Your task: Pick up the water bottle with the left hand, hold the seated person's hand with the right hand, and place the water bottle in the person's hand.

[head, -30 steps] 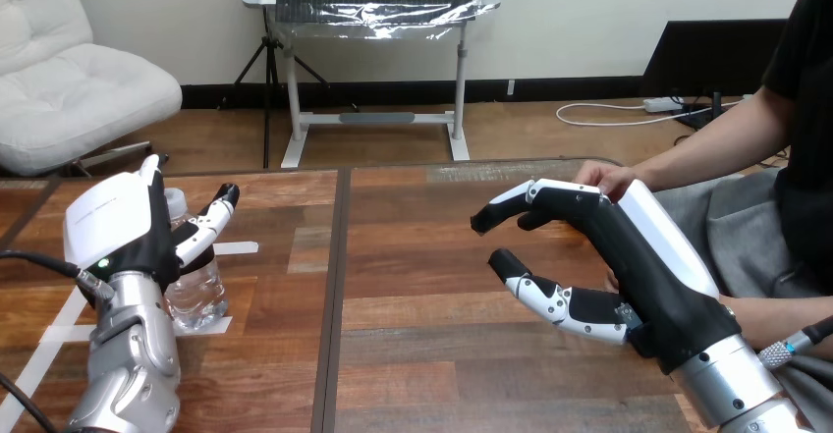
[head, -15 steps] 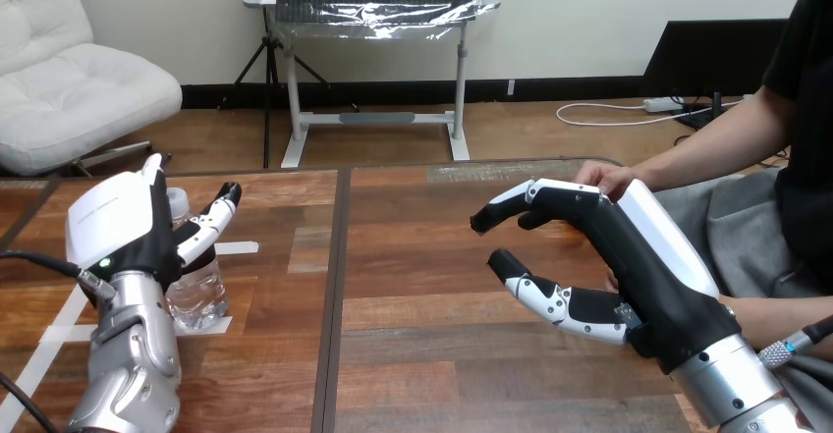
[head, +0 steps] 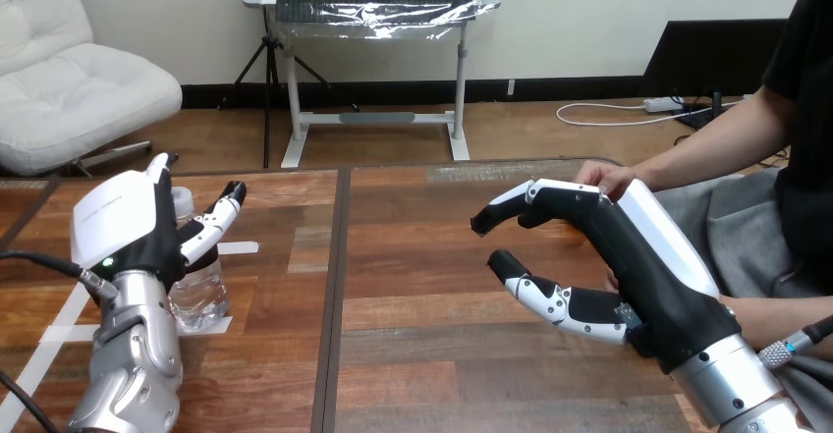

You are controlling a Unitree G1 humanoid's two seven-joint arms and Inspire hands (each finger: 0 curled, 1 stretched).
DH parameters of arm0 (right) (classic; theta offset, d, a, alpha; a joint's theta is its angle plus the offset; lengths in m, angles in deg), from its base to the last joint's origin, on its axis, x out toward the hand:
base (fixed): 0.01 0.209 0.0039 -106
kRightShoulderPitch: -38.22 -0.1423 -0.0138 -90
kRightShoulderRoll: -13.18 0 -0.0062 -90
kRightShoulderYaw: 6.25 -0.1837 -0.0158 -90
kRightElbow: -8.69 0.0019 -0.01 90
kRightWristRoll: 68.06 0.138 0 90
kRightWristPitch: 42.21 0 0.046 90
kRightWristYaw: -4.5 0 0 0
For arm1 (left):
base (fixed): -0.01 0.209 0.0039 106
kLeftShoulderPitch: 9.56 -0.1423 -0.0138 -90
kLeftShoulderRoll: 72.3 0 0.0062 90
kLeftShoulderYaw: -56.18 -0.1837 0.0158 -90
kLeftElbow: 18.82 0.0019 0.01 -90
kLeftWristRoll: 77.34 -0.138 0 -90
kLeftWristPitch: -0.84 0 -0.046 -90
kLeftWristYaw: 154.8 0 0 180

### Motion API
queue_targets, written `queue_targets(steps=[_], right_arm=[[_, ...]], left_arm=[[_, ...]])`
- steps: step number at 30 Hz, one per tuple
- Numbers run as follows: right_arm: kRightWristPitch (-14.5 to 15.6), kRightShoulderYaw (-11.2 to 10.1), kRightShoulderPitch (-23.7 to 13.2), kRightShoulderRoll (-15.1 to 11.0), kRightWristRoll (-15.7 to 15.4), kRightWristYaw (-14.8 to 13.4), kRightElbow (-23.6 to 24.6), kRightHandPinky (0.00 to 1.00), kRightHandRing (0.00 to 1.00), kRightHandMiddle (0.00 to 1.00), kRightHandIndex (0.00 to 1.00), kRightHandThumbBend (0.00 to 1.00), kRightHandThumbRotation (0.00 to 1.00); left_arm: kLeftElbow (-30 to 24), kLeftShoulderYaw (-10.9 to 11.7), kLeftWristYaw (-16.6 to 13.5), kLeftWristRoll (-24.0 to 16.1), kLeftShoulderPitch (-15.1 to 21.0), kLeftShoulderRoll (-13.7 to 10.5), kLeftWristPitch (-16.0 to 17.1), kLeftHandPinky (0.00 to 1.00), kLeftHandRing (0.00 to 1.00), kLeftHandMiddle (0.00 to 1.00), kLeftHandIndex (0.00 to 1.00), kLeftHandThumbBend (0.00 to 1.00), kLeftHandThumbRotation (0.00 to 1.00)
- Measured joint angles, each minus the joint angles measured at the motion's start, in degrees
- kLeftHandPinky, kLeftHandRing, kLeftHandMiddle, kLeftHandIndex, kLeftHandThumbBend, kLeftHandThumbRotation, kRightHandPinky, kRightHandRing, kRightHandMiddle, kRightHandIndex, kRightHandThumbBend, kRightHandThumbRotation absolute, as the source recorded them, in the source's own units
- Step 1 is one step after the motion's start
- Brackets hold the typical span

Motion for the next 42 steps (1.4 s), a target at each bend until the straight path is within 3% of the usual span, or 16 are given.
queue_targets(steps=[4,7,9,12,18,26,34,42], right_arm=[[0.0,0.0,0.0,0.0,0.1,0.0,0.0,0.73,0.74,0.67,0.60,0.38,0.00],[0.1,0.0,0.0,0.0,0.1,0.0,0.1,0.73,0.74,0.67,0.60,0.38,0.00],[0.2,0.0,0.0,0.0,0.1,0.0,0.1,0.73,0.74,0.67,0.60,0.38,0.00],[0.3,0.0,0.0,0.0,0.1,0.0,0.2,0.73,0.74,0.67,0.60,0.38,0.00],[0.4,-0.1,0.0,0.0,0.1,0.0,0.4,0.73,0.73,0.67,0.60,0.38,0.00],[0.4,-0.1,0.0,0.0,0.1,0.0,0.4,0.72,0.73,0.66,0.60,0.38,0.00],[0.3,-0.7,0.0,0.0,0.1,0.0,0.4,0.72,0.72,0.66,0.60,0.38,0.00],[0.3,-0.9,0.0,0.0,0.1,0.0,0.4,0.72,0.72,0.66,0.60,0.38,0.00]], left_arm=[[0.2,0.2,-0.4,0.5,0.0,0.1,0.8,0.74,0.82,0.85,0.88,0.52,0.92],[0.4,0.3,-1.1,1.1,0.0,0.4,1.4,0.69,0.79,0.83,0.85,0.50,0.80],[0.4,0.5,-1.9,1.5,-0.2,0.6,1.8,0.64,0.74,0.78,0.80,0.51,0.60],[0.4,0.7,-3.7,1.8,-0.4,1.0,2.7,0.58,0.69,0.74,0.76,0.56,0.39],[0.4,1.9,-8.0,2.7,-0.9,2.2,5.6,0.50,0.60,0.67,0.69,0.69,0.08],[0.5,2.4,-9.6,3.2,-0.8,2.7,6.6,0.44,0.55,0.65,0.68,0.78,0.02],[2.6,2.9,-9.4,3.8,0.0,2.6,6.4,0.40,0.51,0.63,0.71,0.84,0.09],[4.9,3.4,-8.5,4.1,0.6,2.6,5.4,0.45,0.57,0.65,0.72,0.83,0.13]])
